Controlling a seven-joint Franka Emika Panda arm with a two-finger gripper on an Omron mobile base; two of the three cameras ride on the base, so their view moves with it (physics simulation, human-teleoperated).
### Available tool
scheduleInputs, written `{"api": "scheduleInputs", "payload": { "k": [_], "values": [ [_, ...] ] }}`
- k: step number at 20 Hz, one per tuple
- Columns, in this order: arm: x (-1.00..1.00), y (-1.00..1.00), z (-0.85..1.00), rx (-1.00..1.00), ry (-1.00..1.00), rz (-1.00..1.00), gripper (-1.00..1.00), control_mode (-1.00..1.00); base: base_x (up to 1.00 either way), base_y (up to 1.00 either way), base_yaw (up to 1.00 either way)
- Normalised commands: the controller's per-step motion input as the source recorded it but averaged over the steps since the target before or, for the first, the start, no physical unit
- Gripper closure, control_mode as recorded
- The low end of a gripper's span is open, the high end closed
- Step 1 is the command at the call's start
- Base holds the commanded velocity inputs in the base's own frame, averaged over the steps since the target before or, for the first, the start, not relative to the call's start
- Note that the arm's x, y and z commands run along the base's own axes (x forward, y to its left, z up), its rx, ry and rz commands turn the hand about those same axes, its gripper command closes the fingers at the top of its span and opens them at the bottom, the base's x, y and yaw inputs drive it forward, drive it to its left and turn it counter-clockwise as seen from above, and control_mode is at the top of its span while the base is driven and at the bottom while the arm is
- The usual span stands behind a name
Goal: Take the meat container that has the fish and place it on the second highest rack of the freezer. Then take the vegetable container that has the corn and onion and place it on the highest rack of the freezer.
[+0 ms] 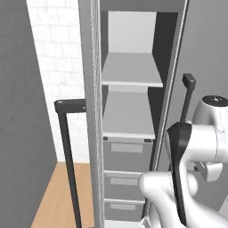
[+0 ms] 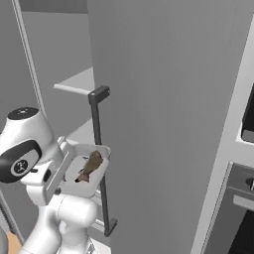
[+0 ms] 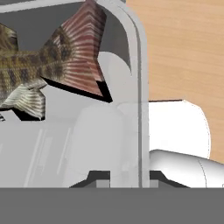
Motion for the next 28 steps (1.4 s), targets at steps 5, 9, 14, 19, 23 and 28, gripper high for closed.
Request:
{"api": "scheduleInputs", "payload": {
  "k": [5,9,14,19,23,28],
  "values": [
    [0.0,0.0,0.0,0.0,0.0,0.0,1.0,1.0,-0.2,0.36,-0.06],
    [0.0,0.0,0.0,0.0,0.0,0.0,1.0,1.0,-0.34,0.27,-0.05],
    [0.0,0.0,0.0,0.0,0.0,0.0,1.0,1.0,-0.4,0.24,-0.04],
    [0.0,0.18,0.21,0.0,-0.18,0.0,1.0,-1.0,0.0,0.22,-0.01],
    [0.17,0.29,0.63,0.0,-0.41,0.0,1.0,-1.0,0.0,0.0,0.0],
    [0.13,0.32,0.56,0.0,-0.34,0.02,1.0,-1.0,0.0,0.0,0.0]
  ]
}}
